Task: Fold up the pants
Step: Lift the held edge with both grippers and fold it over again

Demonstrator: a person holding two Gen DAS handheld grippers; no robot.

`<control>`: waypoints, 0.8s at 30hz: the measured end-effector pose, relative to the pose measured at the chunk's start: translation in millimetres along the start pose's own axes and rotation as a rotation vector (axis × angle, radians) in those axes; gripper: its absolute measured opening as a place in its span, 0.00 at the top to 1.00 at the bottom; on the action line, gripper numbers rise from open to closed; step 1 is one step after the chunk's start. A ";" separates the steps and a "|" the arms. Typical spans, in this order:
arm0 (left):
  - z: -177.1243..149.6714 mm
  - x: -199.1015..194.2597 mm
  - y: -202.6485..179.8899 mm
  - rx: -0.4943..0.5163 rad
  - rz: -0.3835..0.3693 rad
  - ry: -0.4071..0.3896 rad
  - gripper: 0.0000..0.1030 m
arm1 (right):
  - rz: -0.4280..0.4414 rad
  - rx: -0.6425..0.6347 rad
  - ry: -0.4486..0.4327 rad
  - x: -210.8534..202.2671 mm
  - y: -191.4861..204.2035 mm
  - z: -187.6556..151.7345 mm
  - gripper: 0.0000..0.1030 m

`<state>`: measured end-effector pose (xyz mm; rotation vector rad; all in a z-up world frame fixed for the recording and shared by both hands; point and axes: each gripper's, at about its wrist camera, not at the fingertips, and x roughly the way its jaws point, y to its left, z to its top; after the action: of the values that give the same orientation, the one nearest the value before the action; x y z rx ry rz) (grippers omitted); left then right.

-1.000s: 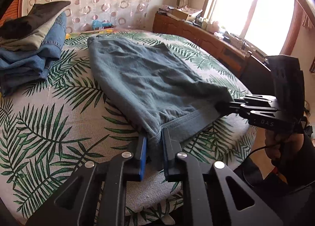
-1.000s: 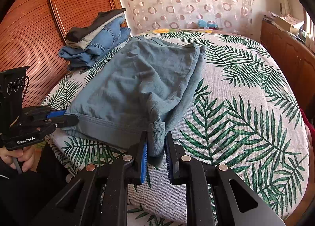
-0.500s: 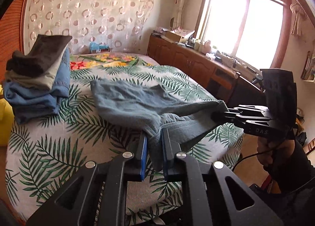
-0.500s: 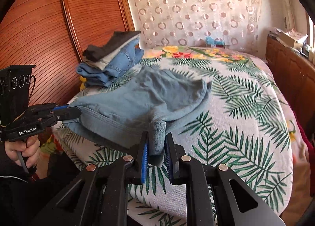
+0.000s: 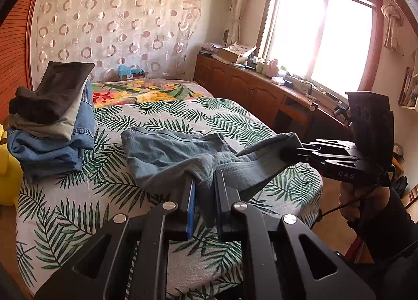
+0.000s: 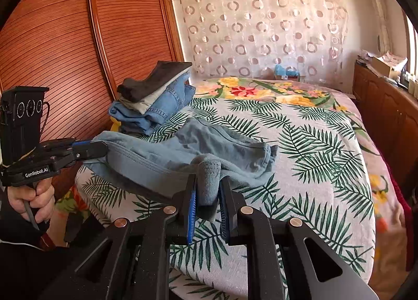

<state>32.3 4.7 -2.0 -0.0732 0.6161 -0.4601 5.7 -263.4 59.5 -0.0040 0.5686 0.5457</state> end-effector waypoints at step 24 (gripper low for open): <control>29.3 87.4 49.4 -0.039 0.095 0.050 0.87 | -0.055 0.041 0.049 111.5 -29.1 32.9 0.85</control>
<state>131.4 8.7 -35.2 -0.0694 0.6752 -0.3593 115.5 -228.8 26.0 0.0054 0.6258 0.4812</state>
